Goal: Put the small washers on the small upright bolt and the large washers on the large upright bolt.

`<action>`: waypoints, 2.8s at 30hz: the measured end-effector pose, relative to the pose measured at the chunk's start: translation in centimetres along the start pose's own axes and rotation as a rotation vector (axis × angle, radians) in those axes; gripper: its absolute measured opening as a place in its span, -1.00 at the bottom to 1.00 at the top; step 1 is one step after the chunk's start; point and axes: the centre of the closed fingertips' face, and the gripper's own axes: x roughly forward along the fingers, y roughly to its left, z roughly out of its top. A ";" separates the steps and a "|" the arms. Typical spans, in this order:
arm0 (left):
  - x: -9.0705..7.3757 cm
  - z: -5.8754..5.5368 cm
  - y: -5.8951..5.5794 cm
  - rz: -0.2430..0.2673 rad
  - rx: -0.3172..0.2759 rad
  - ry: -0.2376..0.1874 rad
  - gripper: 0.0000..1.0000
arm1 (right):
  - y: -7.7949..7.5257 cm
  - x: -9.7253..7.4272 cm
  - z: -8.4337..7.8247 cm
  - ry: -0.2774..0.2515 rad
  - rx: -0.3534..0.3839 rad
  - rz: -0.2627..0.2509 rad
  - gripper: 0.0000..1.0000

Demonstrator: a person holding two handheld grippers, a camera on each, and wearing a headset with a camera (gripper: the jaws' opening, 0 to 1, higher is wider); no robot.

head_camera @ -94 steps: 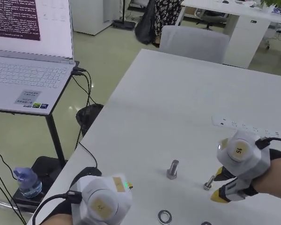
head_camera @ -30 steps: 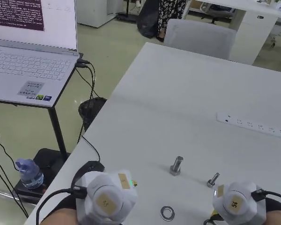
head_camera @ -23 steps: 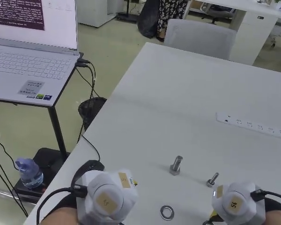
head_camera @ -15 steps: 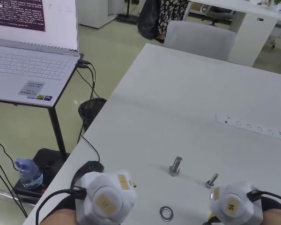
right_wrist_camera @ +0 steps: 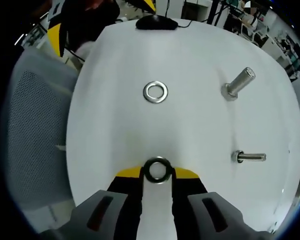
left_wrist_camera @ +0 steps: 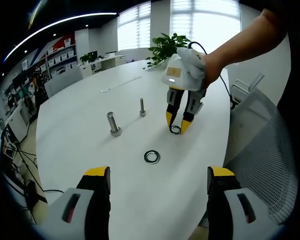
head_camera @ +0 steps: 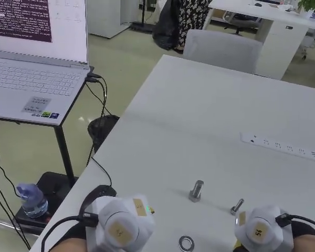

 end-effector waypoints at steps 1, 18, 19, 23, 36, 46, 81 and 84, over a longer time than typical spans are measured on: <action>0.0 0.0 0.0 0.000 0.000 0.000 0.58 | 0.1 0.0 0.0 0.002 0.009 0.007 -0.57; 0.1 0.2 0.2 0.002 0.005 0.000 0.57 | -1.8 -4.1 1.5 0.013 0.055 0.008 -0.57; 0.1 0.3 0.3 0.002 0.006 0.000 0.57 | -2.0 -4.4 1.7 0.015 0.058 0.008 -0.57; 0.1 0.3 0.3 0.005 0.009 -0.001 0.57 | -2.9 -5.6 2.0 0.035 0.064 -0.004 -0.57; -0.3 0.2 0.8 0.018 0.010 0.002 0.57 | -6.3 -8.8 4.9 0.046 0.071 -0.030 -0.56; -0.5 -0.1 1.0 0.025 0.004 0.003 0.57 | -7.8 -9.2 6.9 0.063 0.045 -0.037 -0.56; 0.9 -0.4 1.6 0.001 -0.025 -0.017 0.81 | -12.3 -4.8 12.2 0.045 0.011 -0.027 -0.56; 1.0 -0.4 1.4 -0.007 -0.027 -0.022 0.87 | -12.4 -4.5 12.3 0.047 0.013 -0.026 -0.56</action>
